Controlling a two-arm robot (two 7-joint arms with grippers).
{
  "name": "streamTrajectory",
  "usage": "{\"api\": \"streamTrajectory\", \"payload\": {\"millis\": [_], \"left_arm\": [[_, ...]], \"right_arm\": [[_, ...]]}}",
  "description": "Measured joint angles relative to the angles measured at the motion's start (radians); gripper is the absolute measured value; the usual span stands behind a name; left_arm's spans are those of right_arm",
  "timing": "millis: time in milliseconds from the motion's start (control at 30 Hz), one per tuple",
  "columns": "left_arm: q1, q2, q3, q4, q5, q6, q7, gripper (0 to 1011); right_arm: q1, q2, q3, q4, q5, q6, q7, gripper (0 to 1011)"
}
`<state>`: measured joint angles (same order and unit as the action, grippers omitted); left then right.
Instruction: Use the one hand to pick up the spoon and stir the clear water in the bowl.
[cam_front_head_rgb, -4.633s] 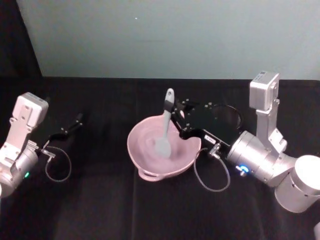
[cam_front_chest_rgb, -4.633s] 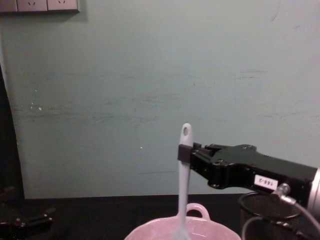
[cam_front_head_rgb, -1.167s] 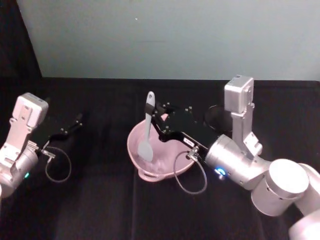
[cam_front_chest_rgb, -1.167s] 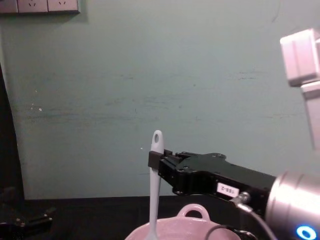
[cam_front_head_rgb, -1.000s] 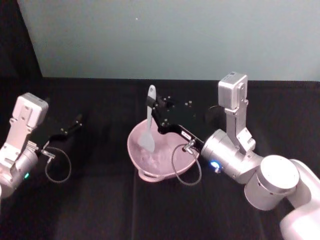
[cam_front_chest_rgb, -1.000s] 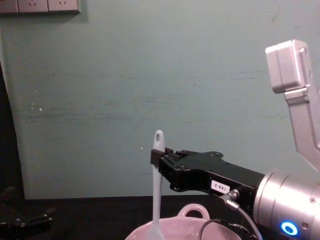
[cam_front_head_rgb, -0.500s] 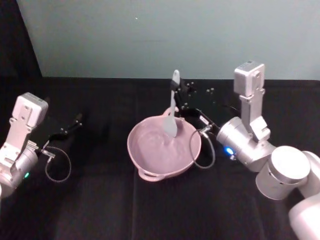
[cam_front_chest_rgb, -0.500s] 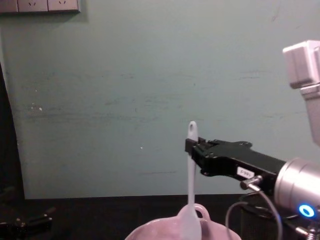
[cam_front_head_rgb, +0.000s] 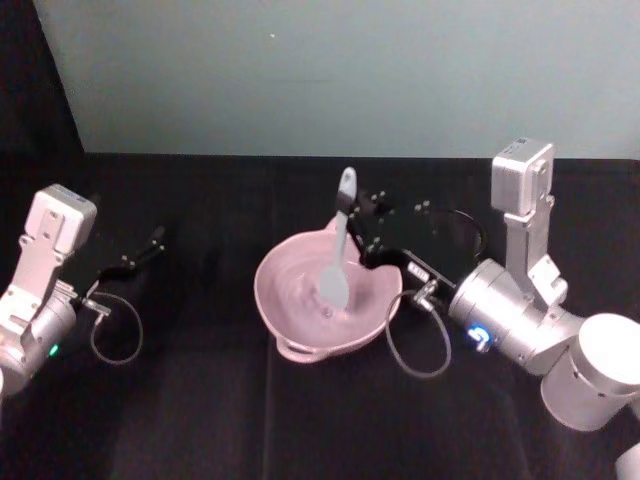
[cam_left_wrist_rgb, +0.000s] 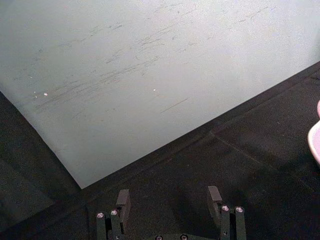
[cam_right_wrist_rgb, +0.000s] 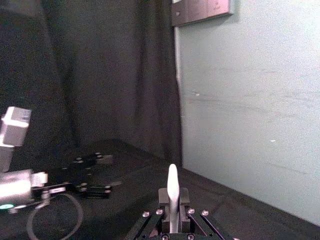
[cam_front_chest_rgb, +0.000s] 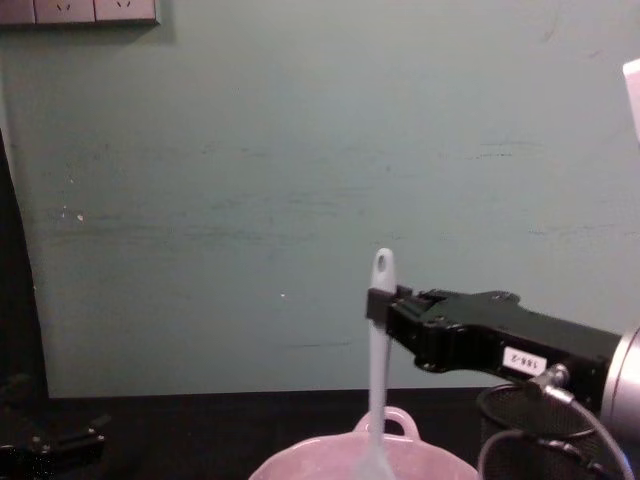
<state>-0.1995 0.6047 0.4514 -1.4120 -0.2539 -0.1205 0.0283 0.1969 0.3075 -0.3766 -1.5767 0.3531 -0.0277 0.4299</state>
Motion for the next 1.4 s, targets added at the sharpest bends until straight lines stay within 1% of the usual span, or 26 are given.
{"api": "streamTrajectory", "payload": {"millis": [133, 200, 300, 333, 433, 533, 633, 667, 833, 933, 967, 1033, 1133, 1167, 1200, 1267, 1300, 1367, 1400], "left_arm": [[0.000, 0.000, 0.000, 0.000, 0.000, 0.000, 0.000, 1011], [0.000, 0.000, 0.000, 0.000, 0.000, 0.000, 0.000, 1011], [0.000, 0.000, 0.000, 0.000, 0.000, 0.000, 0.000, 1011], [0.000, 0.000, 0.000, 0.000, 0.000, 0.000, 0.000, 1011], [0.000, 0.000, 0.000, 0.000, 0.000, 0.000, 0.000, 1011], [0.000, 0.000, 0.000, 0.000, 0.000, 0.000, 0.000, 1011], [0.000, 0.000, 0.000, 0.000, 0.000, 0.000, 0.000, 1011], [0.000, 0.000, 0.000, 0.000, 0.000, 0.000, 0.000, 1011], [0.000, 0.000, 0.000, 0.000, 0.000, 0.000, 0.000, 1011], [0.000, 0.000, 0.000, 0.000, 0.000, 0.000, 0.000, 1011], [0.000, 0.000, 0.000, 0.000, 0.000, 0.000, 0.000, 1011], [0.000, 0.000, 0.000, 0.000, 0.000, 0.000, 0.000, 1011], [0.000, 0.000, 0.000, 0.000, 0.000, 0.000, 0.000, 1011], [0.000, 0.000, 0.000, 0.000, 0.000, 0.000, 0.000, 1011], [0.000, 0.000, 0.000, 0.000, 0.000, 0.000, 0.000, 1011], [0.000, 0.000, 0.000, 0.000, 0.000, 0.000, 0.000, 1011], [0.000, 0.000, 0.000, 0.000, 0.000, 0.000, 0.000, 1011], [0.000, 0.000, 0.000, 0.000, 0.000, 0.000, 0.000, 1011], [0.000, 0.000, 0.000, 0.000, 0.000, 0.000, 0.000, 1011]], "right_arm": [[0.001, -0.004, -0.019, 0.003, 0.019, -0.004, 0.016, 110], [0.017, -0.016, -0.032, 0.025, 0.026, -0.012, 0.022, 110], [0.042, -0.032, -0.049, 0.062, 0.025, -0.027, 0.024, 110], [0.042, -0.032, -0.049, 0.062, 0.025, -0.027, 0.024, 110], [0.078, -0.058, -0.065, 0.117, 0.005, -0.053, 0.012, 110], [0.103, -0.077, -0.072, 0.161, -0.019, -0.074, -0.007, 110], [0.118, -0.089, -0.071, 0.189, -0.037, -0.089, -0.024, 110], [0.125, -0.095, -0.067, 0.206, -0.048, -0.098, -0.036, 110], [0.136, -0.107, -0.046, 0.232, -0.070, -0.109, -0.068, 110], [0.134, -0.102, -0.030, 0.227, -0.086, -0.113, -0.082, 110], [0.129, -0.094, -0.024, 0.218, -0.092, -0.113, -0.083, 110], [0.122, -0.085, -0.017, 0.204, -0.096, -0.110, -0.083, 110], [0.098, -0.058, 0.001, 0.158, -0.094, -0.090, -0.073, 110], [0.098, -0.058, 0.001, 0.158, -0.094, -0.090, -0.073, 110], [0.085, -0.045, 0.008, 0.136, -0.086, -0.073, -0.064, 110], [0.074, -0.035, 0.014, 0.117, -0.078, -0.060, -0.055, 110], [0.061, -0.024, 0.018, 0.093, -0.065, -0.041, -0.045, 110], [0.047, -0.012, 0.022, 0.068, -0.046, -0.017, -0.031, 110], [0.034, -0.001, 0.024, 0.046, -0.026, 0.004, -0.017, 110]]}}
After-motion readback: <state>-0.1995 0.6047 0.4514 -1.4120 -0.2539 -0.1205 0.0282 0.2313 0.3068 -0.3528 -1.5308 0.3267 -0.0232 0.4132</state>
